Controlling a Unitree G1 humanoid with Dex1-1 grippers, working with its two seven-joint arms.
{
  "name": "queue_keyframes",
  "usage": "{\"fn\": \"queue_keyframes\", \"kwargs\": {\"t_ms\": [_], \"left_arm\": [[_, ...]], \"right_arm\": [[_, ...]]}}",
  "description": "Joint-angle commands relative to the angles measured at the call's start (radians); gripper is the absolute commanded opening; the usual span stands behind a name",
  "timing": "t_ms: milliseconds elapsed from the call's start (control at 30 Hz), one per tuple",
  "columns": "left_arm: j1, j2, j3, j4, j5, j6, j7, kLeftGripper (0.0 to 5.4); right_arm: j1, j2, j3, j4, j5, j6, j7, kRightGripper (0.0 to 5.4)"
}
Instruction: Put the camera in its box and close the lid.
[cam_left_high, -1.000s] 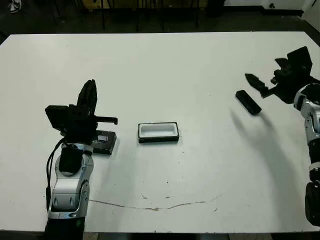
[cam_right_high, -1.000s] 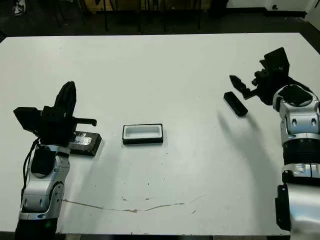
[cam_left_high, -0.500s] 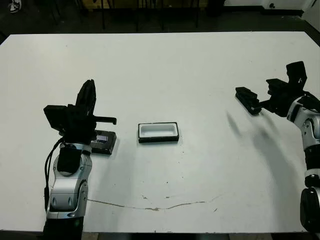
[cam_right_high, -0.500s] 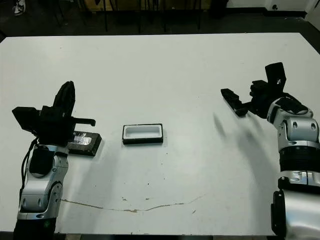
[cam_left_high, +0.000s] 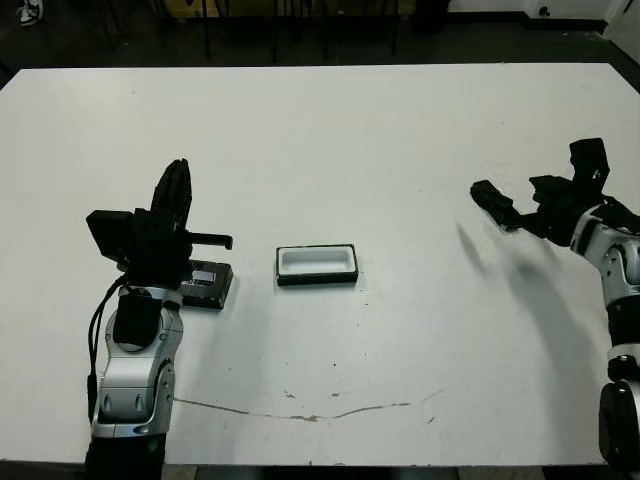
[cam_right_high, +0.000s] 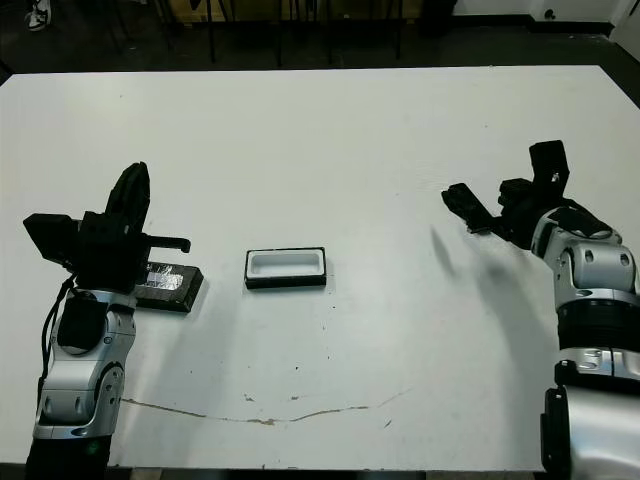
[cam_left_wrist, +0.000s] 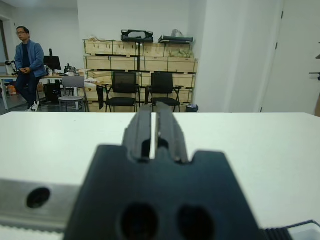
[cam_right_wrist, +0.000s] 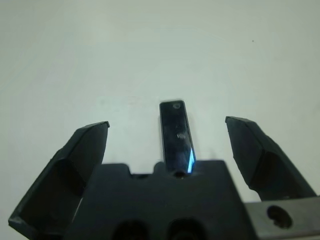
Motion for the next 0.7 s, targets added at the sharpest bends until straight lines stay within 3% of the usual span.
{"fn": "queue_keyframes", "kwargs": {"t_ms": [33, 467, 700], "left_arm": [[0.022, 0.007, 0.002, 0.004, 0.002, 0.015, 0.002, 0.00], [0.021, 0.011, 0.000, 0.015, 0.008, 0.001, -0.001, 0.00], [0.022, 0.013, 0.002, 0.015, 0.001, 0.007, -0.002, 0.00]], "right_arm": [[0.038, 0.015, 0.004, 0.014, -0.006, 0.001, -0.007, 5.39], [0.076, 0.051, 0.005, -0.001, -0.009, 0.022, -0.050, 5.39], [0.100, 0.091, 0.013, -0.031, -0.038, 0.017, -0.168, 4.37]]}}
